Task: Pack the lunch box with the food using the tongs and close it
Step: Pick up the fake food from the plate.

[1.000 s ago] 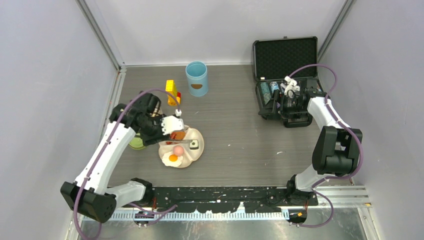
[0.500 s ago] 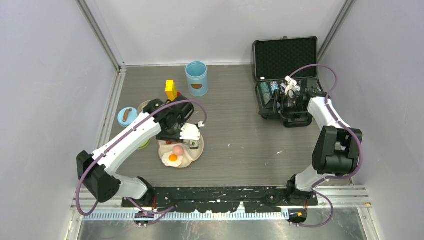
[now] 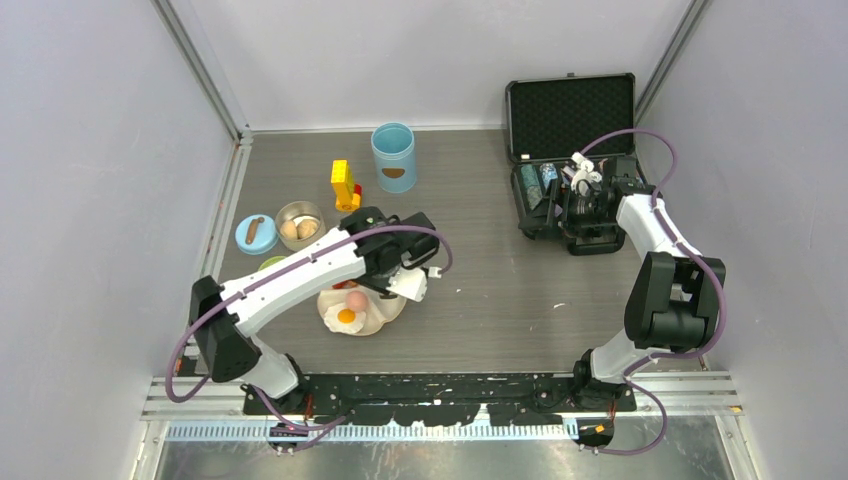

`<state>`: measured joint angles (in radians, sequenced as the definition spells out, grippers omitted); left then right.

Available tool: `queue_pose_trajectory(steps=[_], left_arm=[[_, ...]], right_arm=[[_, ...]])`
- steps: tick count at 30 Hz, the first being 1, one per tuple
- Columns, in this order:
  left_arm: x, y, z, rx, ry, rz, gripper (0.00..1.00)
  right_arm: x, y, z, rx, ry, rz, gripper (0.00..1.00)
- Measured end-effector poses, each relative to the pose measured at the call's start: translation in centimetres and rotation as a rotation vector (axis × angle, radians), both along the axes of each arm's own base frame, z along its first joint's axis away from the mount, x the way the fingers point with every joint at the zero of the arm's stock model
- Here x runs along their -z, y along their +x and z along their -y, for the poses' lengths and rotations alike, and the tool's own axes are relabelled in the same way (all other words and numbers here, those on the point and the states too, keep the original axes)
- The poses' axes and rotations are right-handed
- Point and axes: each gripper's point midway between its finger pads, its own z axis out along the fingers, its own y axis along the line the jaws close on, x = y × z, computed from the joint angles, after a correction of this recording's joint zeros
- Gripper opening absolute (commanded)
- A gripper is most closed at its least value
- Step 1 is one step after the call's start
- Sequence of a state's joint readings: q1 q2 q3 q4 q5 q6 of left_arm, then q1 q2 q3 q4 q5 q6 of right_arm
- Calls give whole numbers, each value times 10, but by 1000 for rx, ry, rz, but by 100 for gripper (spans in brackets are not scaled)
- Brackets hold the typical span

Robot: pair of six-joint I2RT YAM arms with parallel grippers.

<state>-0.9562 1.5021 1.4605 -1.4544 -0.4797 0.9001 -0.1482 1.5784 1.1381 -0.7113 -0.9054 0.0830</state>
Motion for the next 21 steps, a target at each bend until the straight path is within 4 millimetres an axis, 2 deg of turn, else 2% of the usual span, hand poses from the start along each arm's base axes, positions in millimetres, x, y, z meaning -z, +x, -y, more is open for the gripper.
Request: queue_pose_trajectory(steps=[9, 21], left_arm=[[3, -5, 9, 13, 93, -10, 46], [12, -2, 16, -2, 130, -25, 46]], right_arm=[[0, -2, -2, -5, 13, -4, 78], [0, -2, 1, 3, 20, -6, 78]])
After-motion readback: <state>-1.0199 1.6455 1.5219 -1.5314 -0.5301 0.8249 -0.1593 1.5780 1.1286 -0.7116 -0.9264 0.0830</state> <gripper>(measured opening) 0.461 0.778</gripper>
